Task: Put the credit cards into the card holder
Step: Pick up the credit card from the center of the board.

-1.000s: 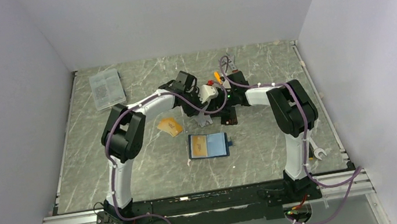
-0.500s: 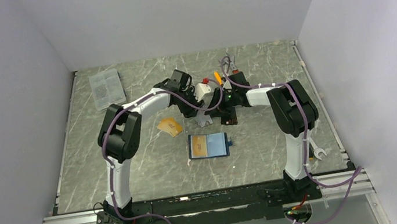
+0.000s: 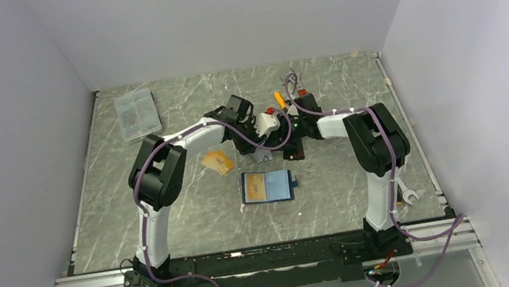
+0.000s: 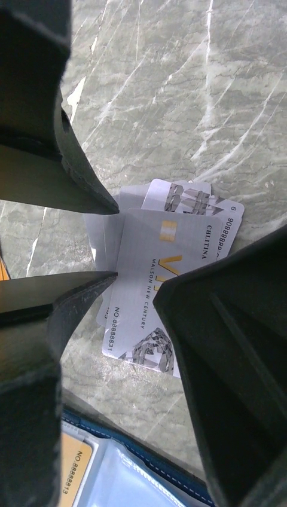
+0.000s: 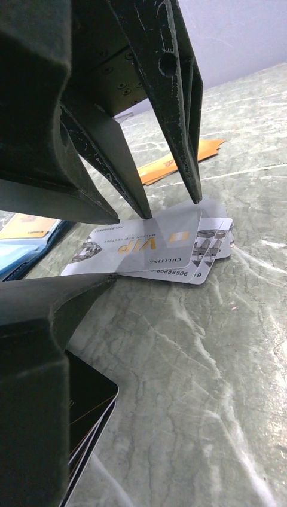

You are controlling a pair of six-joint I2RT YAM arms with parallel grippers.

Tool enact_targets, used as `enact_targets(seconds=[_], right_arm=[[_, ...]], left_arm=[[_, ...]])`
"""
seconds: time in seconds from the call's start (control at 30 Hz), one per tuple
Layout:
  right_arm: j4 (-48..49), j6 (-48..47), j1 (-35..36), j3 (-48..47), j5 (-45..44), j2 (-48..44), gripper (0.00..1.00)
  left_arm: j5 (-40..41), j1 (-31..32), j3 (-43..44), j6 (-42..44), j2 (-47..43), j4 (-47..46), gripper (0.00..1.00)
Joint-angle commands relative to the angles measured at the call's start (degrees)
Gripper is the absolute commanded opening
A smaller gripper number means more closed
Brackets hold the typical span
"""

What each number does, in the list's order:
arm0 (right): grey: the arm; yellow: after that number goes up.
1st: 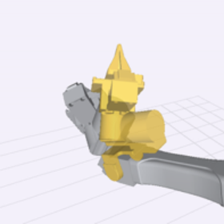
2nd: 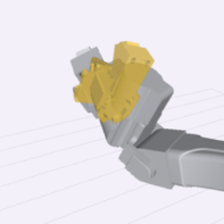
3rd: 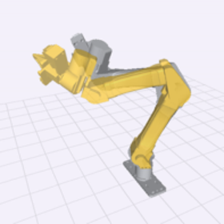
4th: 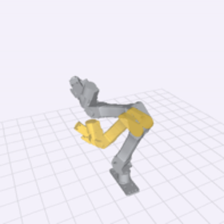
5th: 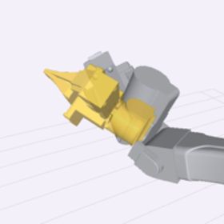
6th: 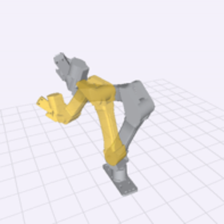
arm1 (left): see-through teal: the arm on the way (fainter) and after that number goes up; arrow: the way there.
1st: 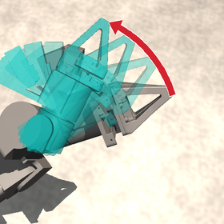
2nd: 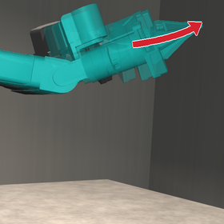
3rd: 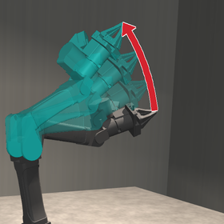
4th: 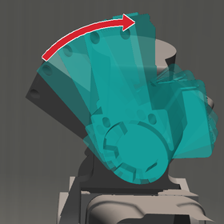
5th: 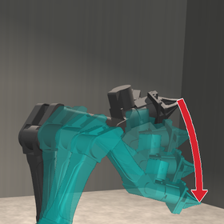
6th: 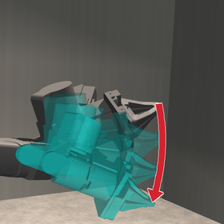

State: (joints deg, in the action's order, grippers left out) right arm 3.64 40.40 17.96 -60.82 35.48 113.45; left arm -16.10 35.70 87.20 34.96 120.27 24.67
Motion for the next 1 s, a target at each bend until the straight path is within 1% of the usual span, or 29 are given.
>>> enact_targets(seconds=[0.0, 0.17, 0.47, 0.7, 0.83, 0.97], right_arm=[[-2.8, -1.3, -0.3, 2.6, -4.3, 0.1, 0.39], [-1.1, -0.5, -0.3, 3.3, -3.2, 0.3, 0.39], [0.9, 0.1, -0.3, 3.9, -1.4, 0.6, 0.32], [2.3, 0.9, -0.3, 4.2, -0.2, -0.3, 0.30], [1.4, 0.9, -0.3, 3.6, 0.1, -2.6, 0.20], [0.1, 0.7, -0.1, 2.9, -0.4, -4.2, 0.18]], left_arm=[[0.9, 0.6, 1.6, 0.8, 0.3, -0.8, 0.45], [1.6, 1.4, 2.0, 0.6, 1.5, -1.0, 0.44], [1.5, 2.6, 3.6, -1.0, 3.0, -0.7, 0.42], [0.4, 3.1, 3.5, -2.4, 3.1, -1.2, 0.42], [1.1, 3.2, 3.4, -2.7, 3.1, -1.4, 0.41], [2.1, 3.2, 2.9, -2.6, 3.0, -1.4, 0.40]])
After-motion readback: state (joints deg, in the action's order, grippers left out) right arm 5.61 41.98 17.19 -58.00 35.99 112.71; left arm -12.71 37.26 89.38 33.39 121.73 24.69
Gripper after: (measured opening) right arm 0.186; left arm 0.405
